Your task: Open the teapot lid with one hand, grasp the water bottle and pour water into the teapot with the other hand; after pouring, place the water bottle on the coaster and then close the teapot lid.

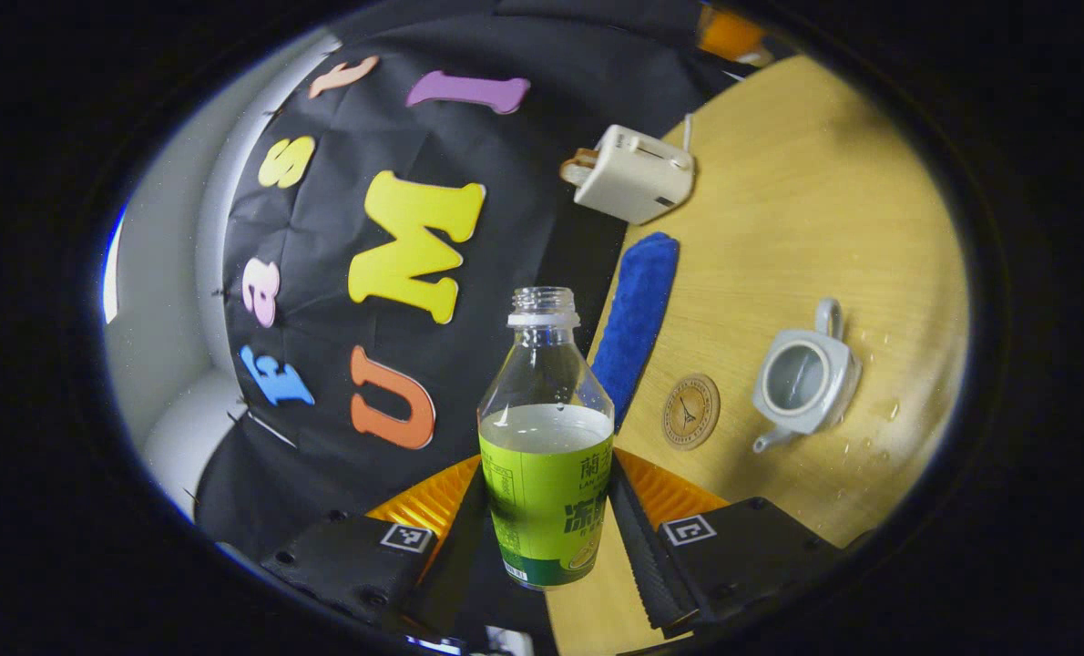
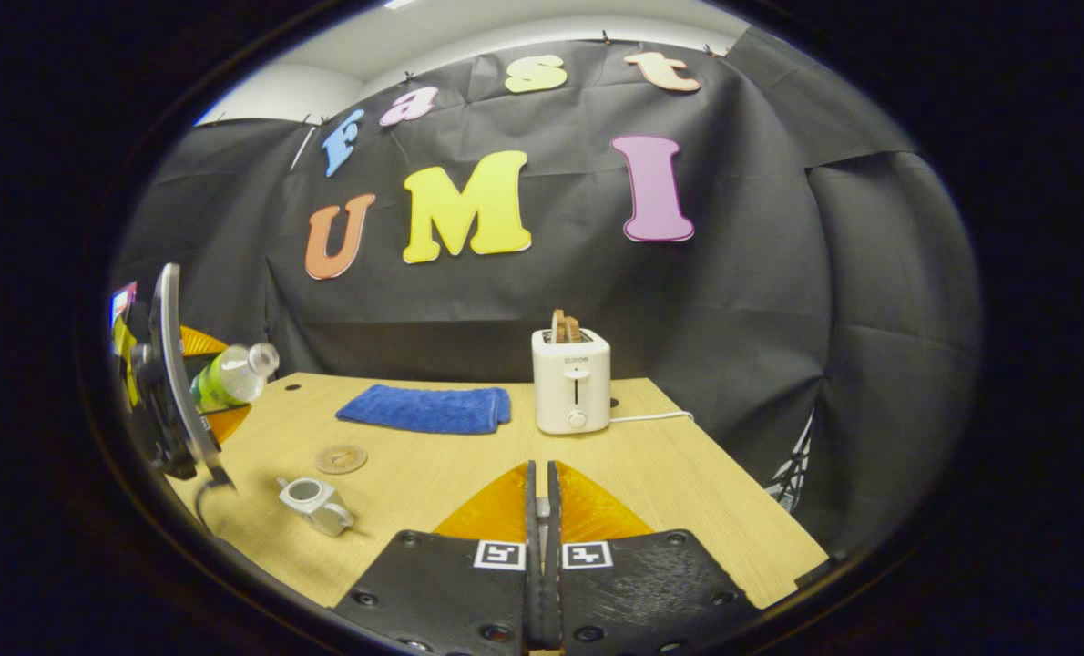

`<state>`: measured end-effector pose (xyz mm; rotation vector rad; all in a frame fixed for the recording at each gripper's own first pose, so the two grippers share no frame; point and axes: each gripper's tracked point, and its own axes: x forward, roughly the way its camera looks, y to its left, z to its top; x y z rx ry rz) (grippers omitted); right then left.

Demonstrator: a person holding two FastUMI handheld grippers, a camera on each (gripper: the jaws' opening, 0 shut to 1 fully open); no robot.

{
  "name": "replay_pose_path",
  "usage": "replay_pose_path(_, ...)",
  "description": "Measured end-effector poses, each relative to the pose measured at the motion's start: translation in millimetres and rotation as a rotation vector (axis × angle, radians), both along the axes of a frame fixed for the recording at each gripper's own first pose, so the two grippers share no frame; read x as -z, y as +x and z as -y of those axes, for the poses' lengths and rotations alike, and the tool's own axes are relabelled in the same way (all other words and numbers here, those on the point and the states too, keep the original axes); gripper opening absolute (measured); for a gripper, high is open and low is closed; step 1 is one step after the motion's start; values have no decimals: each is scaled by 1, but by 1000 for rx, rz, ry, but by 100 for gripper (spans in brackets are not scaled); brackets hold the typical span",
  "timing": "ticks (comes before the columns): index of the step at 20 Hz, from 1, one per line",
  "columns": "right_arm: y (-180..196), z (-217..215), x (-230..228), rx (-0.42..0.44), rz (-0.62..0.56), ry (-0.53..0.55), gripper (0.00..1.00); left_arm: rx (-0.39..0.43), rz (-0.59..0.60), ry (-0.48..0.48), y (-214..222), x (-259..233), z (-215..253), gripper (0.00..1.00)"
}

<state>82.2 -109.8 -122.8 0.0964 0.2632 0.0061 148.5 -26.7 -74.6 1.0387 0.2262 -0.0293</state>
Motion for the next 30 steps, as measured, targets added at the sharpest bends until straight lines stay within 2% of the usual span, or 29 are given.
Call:
replay_pose_path(5,2,-5,4,-8,-9,-4,0,-25,72,-367,34,-7,-2,77)
replay_pose_path(9,2,-8,6,-14,-13,-6,0,4,91,-763,60,-2,13,77)
replay_pose_path(11,5,-8,8,-15,-16,-2,0,14,143,-951,71,-3,16,77)
replay_pose_path(14,7,-8,13,-14,-28,-2,0,-20,140,-1111,88,20,18,78)
replay_pose_path(17,10,-8,19,-12,-40,-1,0,-32,143,-1120,93,31,18,78)
replay_pose_path(21,10,-13,24,-20,-51,-10,0,-10,109,-1136,102,41,26,78)
replay_pose_path(27,11,-16,26,-27,-54,-20,0,-37,70,-1162,107,64,28,80)
replay_pose_path(29,12,-16,26,-26,-55,-20,0,-48,80,-1160,107,64,25,86)
replay_pose_path(30,12,-16,27,-25,-56,-20,0,-45,82,-1160,105,63,25,92)
